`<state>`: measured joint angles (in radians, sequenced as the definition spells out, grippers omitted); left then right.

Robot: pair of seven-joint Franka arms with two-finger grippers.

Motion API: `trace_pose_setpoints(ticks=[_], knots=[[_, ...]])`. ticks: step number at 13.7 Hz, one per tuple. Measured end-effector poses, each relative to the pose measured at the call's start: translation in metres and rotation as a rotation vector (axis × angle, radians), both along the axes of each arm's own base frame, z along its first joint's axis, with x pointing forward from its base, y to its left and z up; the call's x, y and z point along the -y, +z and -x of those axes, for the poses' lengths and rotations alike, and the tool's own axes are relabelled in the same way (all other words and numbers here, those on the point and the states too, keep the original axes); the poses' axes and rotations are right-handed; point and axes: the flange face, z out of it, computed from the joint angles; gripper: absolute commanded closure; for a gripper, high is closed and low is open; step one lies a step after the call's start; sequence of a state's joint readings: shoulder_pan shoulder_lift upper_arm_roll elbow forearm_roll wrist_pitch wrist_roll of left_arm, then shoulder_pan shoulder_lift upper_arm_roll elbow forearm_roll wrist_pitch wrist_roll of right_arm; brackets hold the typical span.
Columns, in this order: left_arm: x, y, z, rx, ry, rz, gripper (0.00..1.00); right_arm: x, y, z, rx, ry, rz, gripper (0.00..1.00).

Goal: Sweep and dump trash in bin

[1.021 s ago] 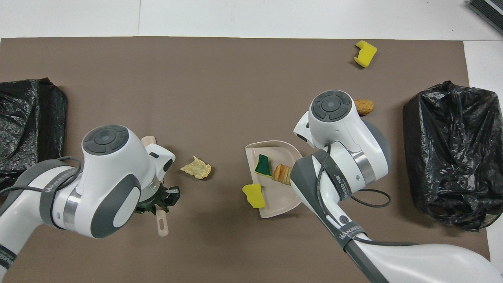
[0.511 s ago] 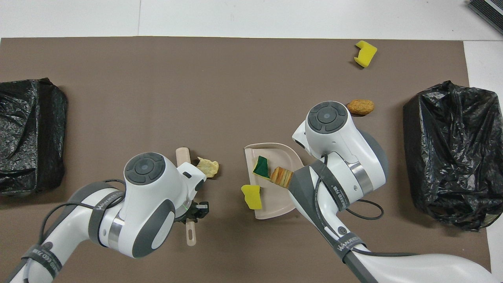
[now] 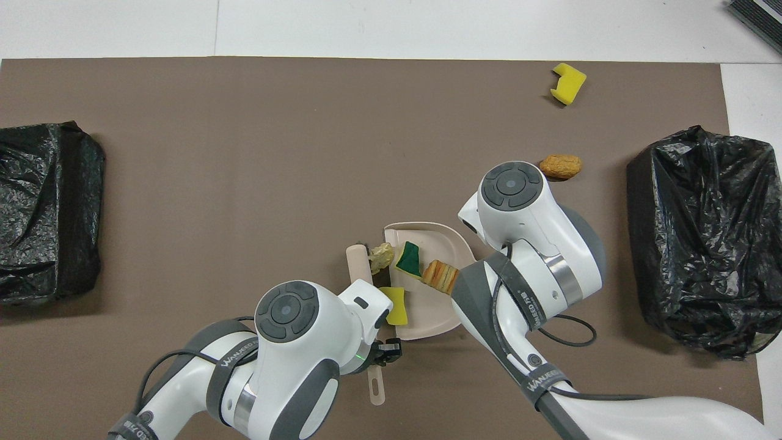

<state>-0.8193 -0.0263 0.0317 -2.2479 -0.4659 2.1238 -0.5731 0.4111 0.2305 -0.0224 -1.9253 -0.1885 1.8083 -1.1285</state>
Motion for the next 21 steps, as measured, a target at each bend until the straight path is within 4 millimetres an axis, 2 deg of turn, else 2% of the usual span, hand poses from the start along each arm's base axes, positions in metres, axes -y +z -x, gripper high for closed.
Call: trace_pose_setpoints(ticks=[5,8,10,12,15,18,19,21], knots=[[0.038,0.018,0.015,0.066,0.008,0.045,1.0,0.018,-0.005,-0.002,-0.011,-0.035,0.006,1.0],[0.051,0.027,0.025,0.037,0.061,0.025,1.0,0.032,-0.009,-0.001,-0.01,-0.058,0.004,1.0],[0.05,0.035,0.029,-0.02,0.107,-0.032,1.0,0.035,-0.009,-0.001,-0.005,-0.061,0.001,1.0],[0.027,0.039,0.018,-0.065,0.166,-0.135,1.0,0.032,-0.008,-0.001,0.004,-0.055,-0.004,1.0],[-0.027,0.032,-0.026,-0.051,0.226,-0.19,1.0,0.021,-0.007,0.002,0.013,-0.032,-0.01,1.0],[-0.083,0.021,-0.066,-0.014,0.149,-0.177,1.0,0.015,-0.007,0.005,0.018,-0.036,-0.006,1.0],[-0.092,0.013,-0.069,-0.023,0.125,-0.177,1.0,0.009,-0.006,0.007,0.025,-0.041,-0.003,1.0],[-0.087,-0.009,-0.062,-0.046,0.082,-0.194,1.0,-0.003,-0.006,0.012,0.038,-0.059,0.007,1.0]])
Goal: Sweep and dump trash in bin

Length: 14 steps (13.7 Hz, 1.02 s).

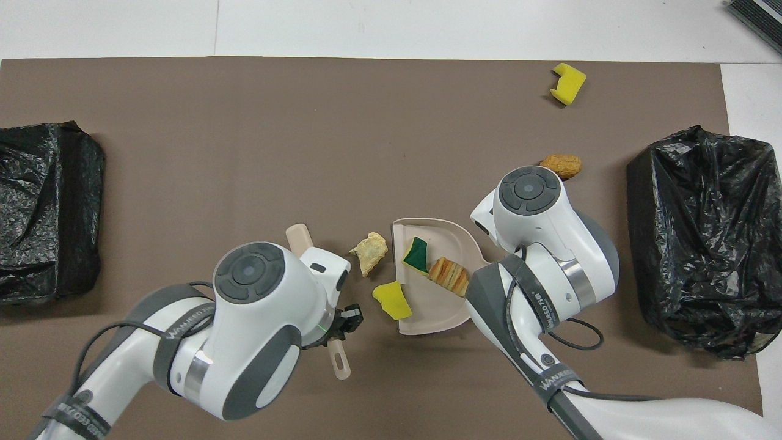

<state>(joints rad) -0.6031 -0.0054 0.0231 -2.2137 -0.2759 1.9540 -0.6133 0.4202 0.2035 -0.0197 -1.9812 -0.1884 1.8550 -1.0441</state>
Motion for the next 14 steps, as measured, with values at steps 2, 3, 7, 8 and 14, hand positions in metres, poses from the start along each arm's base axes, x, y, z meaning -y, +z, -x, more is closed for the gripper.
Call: trace_pose_setpoints(ticks=[2,3,7,8,14], knots=[[0.015,-0.018,0.009,-0.003,-0.043,-0.006,1.0,-0.011,0.0,0.005,0.009,-0.009,0.007,1.0],[0.026,-0.026,0.016,-0.003,-0.069,-0.009,1.0,-0.014,0.0,0.006,0.012,-0.011,0.009,1.0],[0.074,-0.038,0.039,0.018,-0.109,0.047,1.0,-0.014,0.0,0.006,0.012,-0.012,0.009,1.0],[0.083,-0.037,0.043,0.025,-0.117,0.06,1.0,-0.014,0.0,0.006,0.012,-0.014,0.01,1.0],[0.143,-0.056,0.069,0.065,-0.158,0.116,1.0,-0.008,-0.001,0.004,0.009,-0.024,0.007,1.0]])
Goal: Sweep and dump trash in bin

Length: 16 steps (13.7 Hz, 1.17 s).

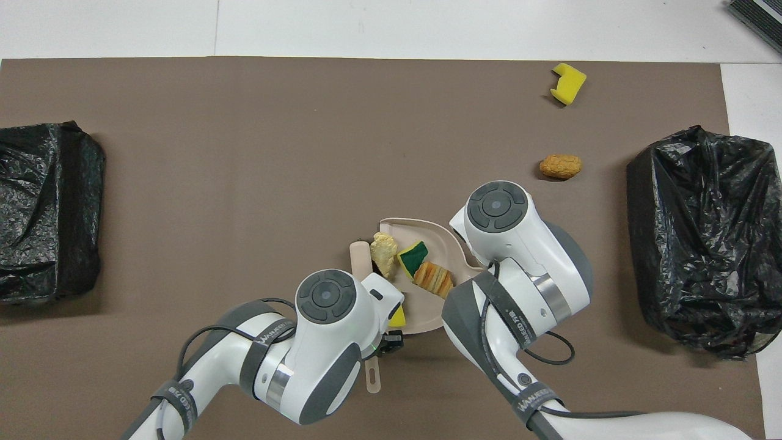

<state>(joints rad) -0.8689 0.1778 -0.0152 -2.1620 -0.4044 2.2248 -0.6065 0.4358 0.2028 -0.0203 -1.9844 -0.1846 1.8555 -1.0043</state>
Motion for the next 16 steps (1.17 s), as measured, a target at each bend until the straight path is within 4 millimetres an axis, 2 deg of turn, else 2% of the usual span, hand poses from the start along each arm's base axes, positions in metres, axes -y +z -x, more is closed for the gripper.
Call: trace_pose_setpoints(ticks=[4,7,10,13,16], knots=[[0.021,0.016,-0.002,0.011,0.008,0.027,1.0,0.019,0.0,-0.01,0.003,-0.004,-0.022,1.0],[0.021,0.04,-0.004,-0.027,0.005,0.019,1.0,0.022,0.009,-0.011,0.014,0.004,-0.032,1.0],[0.008,0.062,-0.007,-0.068,0.021,-0.003,1.0,0.035,0.027,-0.012,0.021,0.014,-0.049,1.0],[-0.01,0.061,-0.012,-0.121,0.019,-0.062,1.0,0.056,0.042,-0.014,0.017,-0.008,-0.054,1.0],[-0.03,0.06,-0.008,-0.216,0.003,-0.136,1.0,0.102,0.06,-0.028,0.015,-0.073,-0.102,1.0]])
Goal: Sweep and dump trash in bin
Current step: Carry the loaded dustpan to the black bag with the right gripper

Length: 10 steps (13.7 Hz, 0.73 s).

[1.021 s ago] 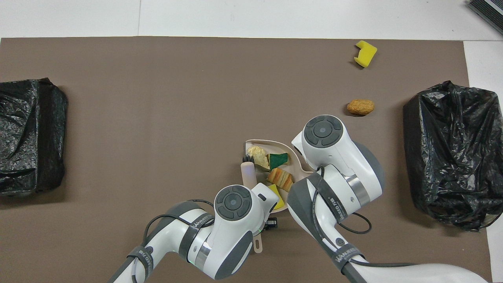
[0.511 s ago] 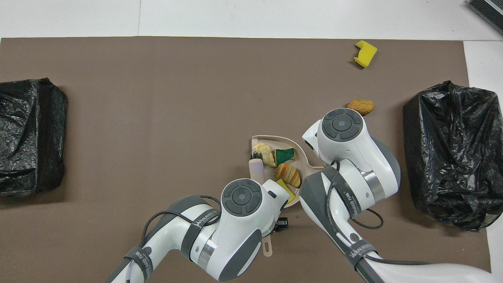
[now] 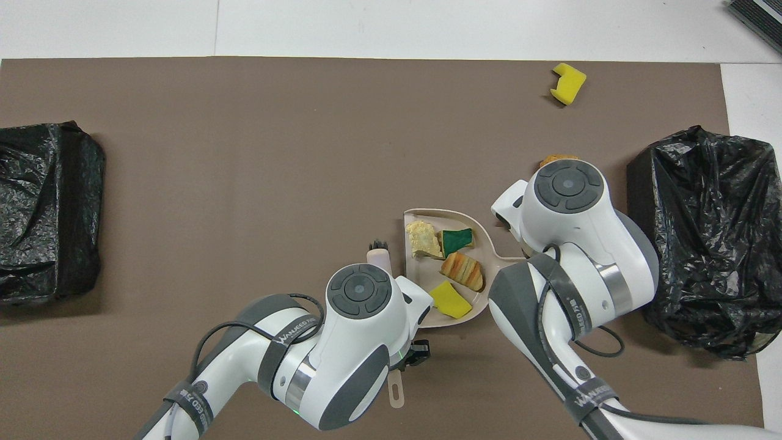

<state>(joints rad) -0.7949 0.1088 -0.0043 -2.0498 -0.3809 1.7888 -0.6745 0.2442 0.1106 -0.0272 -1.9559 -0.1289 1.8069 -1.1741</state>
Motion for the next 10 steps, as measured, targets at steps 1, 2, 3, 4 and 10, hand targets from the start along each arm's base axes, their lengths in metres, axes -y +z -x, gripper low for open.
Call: trace_pose_setpoints(ticks=[1,2,3,4,10], knots=[[-0.005,0.001,0.003,-0.031,-0.007,-0.019,1.0,0.018,0.006,-0.006,0.001,0.002,-0.029,1.0],[-0.009,0.003,0.005,-0.054,-0.012,-0.033,1.0,0.038,0.011,-0.012,0.006,0.008,-0.051,1.0],[-0.012,0.004,0.007,-0.073,-0.018,-0.044,1.0,0.057,0.018,-0.018,0.015,0.014,-0.065,1.0],[-0.014,0.004,0.009,-0.088,-0.023,-0.053,1.0,0.076,0.026,-0.023,0.027,0.018,-0.074,1.0],[-0.015,-0.015,0.019,-0.186,-0.101,-0.013,1.0,0.168,0.075,-0.038,0.108,-0.028,-0.087,1.0]])
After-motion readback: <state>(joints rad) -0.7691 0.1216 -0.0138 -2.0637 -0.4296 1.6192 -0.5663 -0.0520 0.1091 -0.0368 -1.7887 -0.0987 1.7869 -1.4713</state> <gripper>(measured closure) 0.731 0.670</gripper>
